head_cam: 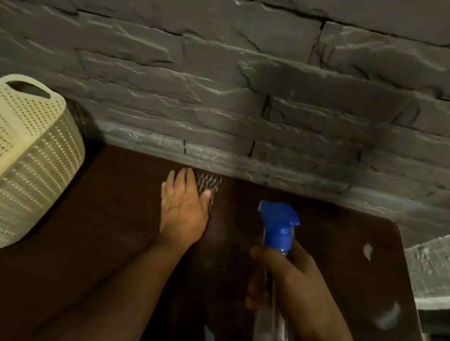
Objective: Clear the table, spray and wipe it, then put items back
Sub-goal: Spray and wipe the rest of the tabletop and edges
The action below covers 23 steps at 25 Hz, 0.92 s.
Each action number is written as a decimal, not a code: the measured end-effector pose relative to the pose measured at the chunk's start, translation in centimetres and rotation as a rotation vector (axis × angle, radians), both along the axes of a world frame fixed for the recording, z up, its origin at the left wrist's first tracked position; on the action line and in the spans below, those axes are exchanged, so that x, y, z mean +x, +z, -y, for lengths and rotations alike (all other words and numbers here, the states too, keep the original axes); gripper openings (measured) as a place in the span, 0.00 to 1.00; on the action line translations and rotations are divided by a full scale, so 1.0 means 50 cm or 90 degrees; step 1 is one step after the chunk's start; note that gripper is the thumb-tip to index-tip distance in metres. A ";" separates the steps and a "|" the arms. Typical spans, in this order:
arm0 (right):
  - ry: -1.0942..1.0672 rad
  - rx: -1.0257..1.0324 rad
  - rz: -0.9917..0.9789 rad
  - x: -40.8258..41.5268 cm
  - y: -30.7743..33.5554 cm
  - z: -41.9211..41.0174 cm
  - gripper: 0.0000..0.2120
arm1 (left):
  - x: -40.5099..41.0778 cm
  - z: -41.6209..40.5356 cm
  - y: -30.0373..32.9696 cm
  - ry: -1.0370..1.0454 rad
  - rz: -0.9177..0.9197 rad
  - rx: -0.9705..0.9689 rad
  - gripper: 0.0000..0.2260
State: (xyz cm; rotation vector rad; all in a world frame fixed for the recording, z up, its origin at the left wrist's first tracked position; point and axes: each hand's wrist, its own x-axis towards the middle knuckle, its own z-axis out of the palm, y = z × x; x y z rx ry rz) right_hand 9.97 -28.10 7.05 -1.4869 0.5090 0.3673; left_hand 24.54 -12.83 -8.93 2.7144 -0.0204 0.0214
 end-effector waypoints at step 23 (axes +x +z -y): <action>0.035 -0.041 -0.032 0.004 -0.031 0.056 0.07 | -0.064 0.101 0.017 -0.124 -0.072 0.083 0.27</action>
